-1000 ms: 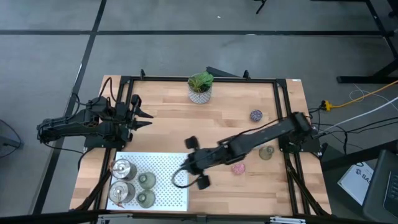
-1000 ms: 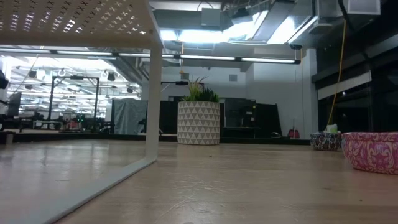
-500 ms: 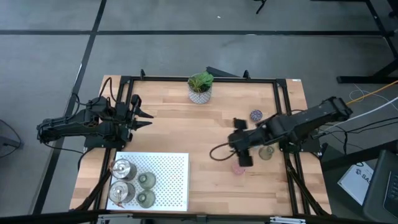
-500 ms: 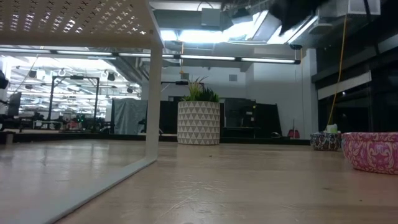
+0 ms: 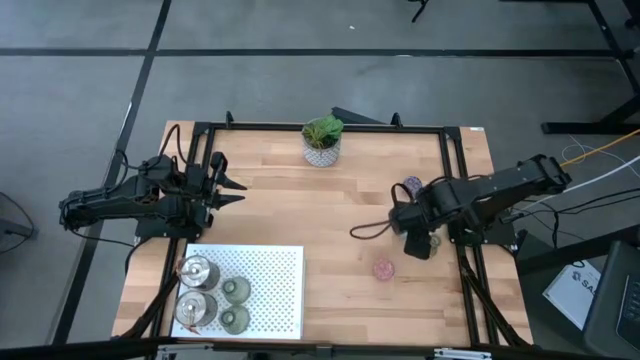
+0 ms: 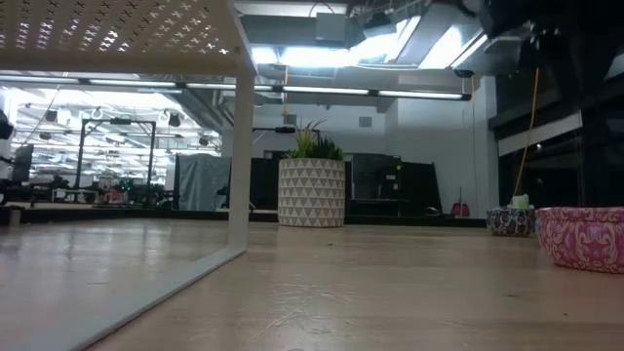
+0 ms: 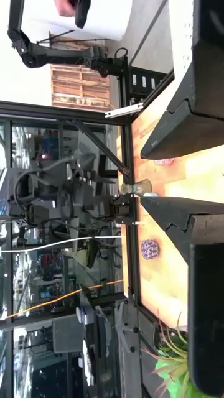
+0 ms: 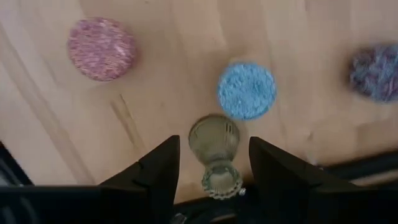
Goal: Pick & Place candle stick holders
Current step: Put the transparent candle holder on the shelf
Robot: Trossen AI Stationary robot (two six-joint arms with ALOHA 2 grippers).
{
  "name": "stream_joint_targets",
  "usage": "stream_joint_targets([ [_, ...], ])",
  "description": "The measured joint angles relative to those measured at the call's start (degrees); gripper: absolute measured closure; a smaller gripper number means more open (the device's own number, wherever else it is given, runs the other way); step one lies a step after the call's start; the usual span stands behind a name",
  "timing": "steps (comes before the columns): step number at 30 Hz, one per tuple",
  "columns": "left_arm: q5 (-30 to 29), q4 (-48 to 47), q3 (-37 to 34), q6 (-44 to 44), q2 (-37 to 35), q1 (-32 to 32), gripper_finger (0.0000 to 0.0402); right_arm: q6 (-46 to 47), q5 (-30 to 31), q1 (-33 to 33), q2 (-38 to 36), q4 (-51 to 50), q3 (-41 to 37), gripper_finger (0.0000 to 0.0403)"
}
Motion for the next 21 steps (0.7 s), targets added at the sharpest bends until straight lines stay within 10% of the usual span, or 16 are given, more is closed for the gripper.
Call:
stream_joint_targets([
  [21,0.0,0.0,0.0,0.0,0.0,0.0,0.0299,3.3,0.8,-0.9,-3.4,-3.1,-7.2,0.021],
])
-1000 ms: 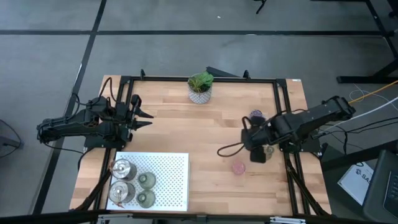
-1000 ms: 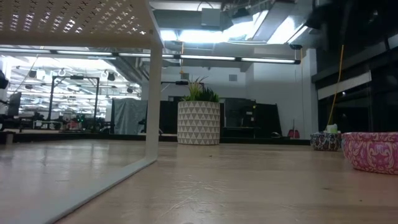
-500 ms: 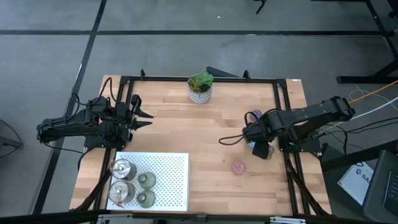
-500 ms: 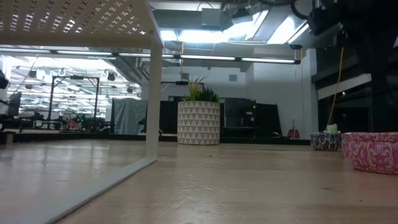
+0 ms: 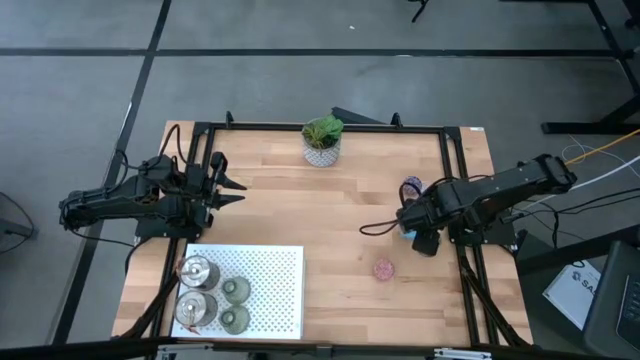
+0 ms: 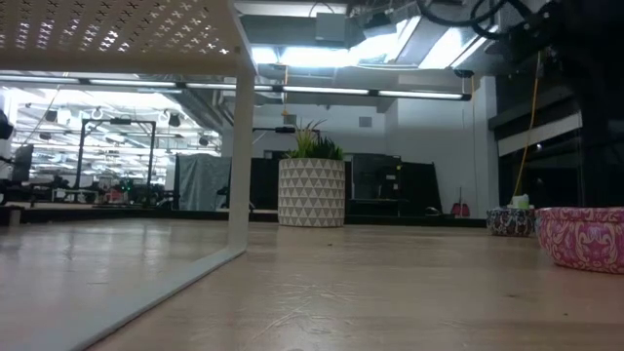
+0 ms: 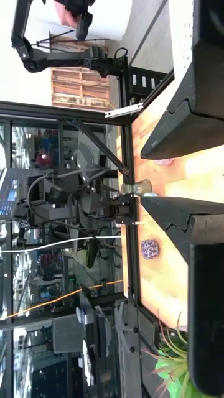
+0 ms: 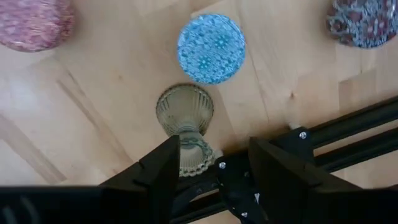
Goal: Pick & Place candle stick holders
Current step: Put the transparent candle holder on the shelf
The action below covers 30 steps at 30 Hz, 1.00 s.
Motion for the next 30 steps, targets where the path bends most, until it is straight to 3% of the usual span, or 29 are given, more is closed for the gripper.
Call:
stream_joint_targets([
  [8,0.0,0.0,0.0,0.0,0.0,0.0,0.0299,5.7,-4.1,4.3,-2.8,0.1,-1.7,0.021],
  [16,0.0,0.0,0.0,0.0,0.0,0.0,0.0299,22.7,-6.2,11.9,-3.7,1.6,-1.7,0.021],
  [30,0.0,0.0,0.0,0.0,0.0,0.0,0.0299,27.0,-1.9,14.0,-0.4,4.8,-3.1,0.0233],
])
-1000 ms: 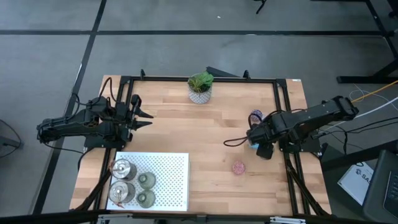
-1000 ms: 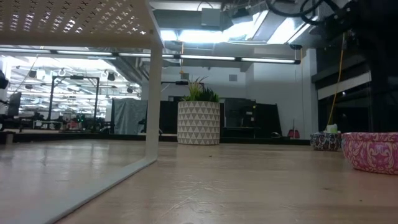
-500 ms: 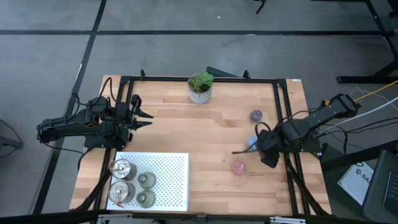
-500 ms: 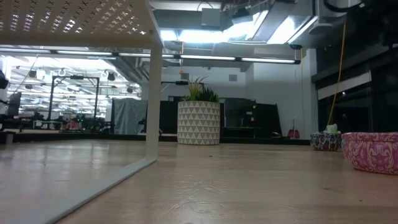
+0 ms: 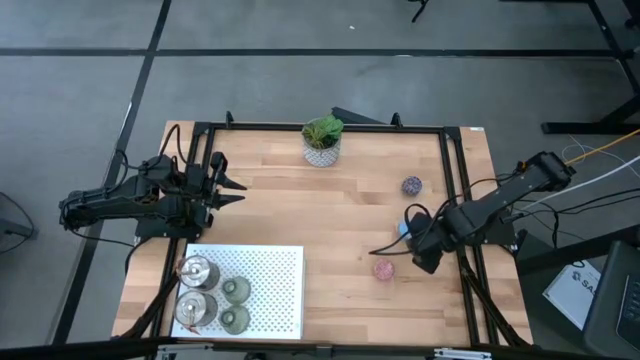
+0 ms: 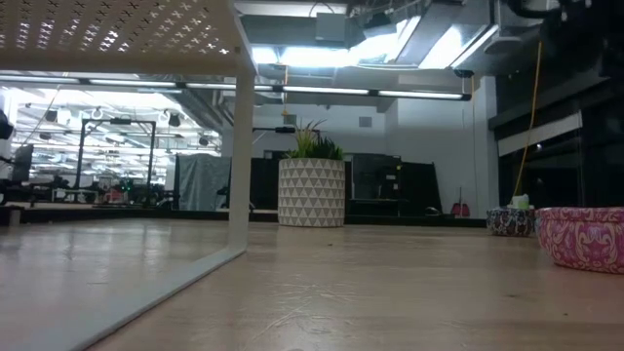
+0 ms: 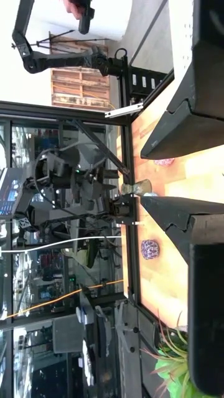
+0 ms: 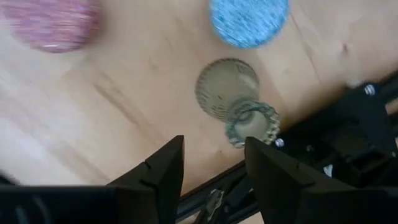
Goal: Pick & Place candle stick holders
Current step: Put the transparent candle holder on the shelf
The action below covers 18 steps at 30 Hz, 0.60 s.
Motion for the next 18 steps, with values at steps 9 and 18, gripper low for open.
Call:
stream_joint_targets([
  [9,0.0,0.0,0.0,0.0,0.0,0.0,0.0299,1.7,-1.5,0.7,0.0,6.4,-7.5,0.0233],
  [18,0.0,0.0,0.0,0.0,0.0,0.0,0.0299,2.7,-1.5,0.5,-0.1,10.5,-12.0,0.024],
])
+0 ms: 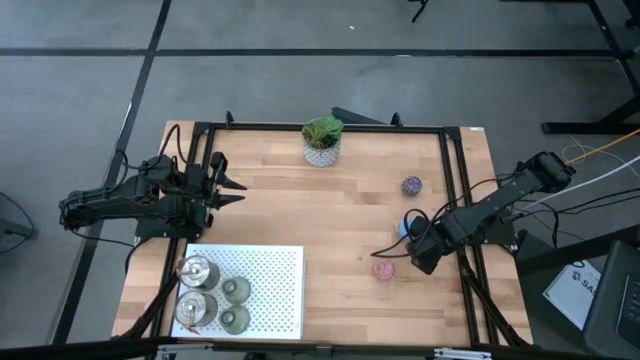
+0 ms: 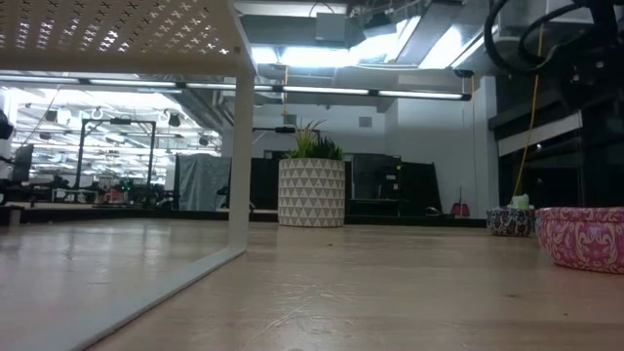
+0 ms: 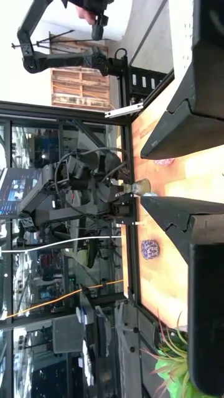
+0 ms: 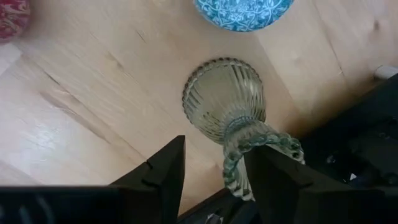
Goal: Pick & Place candle stick holders
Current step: Put the transparent candle holder on the shelf
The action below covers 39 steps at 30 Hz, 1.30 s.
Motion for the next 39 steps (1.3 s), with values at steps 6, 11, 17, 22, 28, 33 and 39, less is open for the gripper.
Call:
stream_joint_targets([
  [6,0.0,0.0,0.0,0.0,0.0,0.0,0.0299,0.0,-0.1,0.0,0.0,-0.1,0.0,0.0297],
  [11,0.0,0.0,0.0,0.0,0.0,0.0,0.0299,-0.2,-2.8,0.0,0.0,-0.3,0.0,0.0355],
  [17,0.0,0.0,0.0,0.0,0.0,0.0,0.0299,-2.6,-6.3,0.0,0.1,-0.7,0.9,0.0365],
  [22,0.0,0.0,0.0,0.0,0.0,0.0,0.0299,-5.7,-6.8,0.0,0.2,-2.1,3.8,0.0376],
  [28,0.0,0.0,0.0,0.0,0.0,0.0,0.0299,-8.2,-5.8,0.0,0.2,-5.4,7.3,0.0376],
  [33,0.0,0.0,0.0,0.0,0.0,0.0,0.0299,-10.4,-5.9,-0.5,0.2,-7.0,10.1,0.0376],
  [39,0.0,0.0,0.0,0.0,0.0,0.0,0.0299,-14.0,-6.2,-2.6,0.1,-10.0,15.7,0.0376],
])
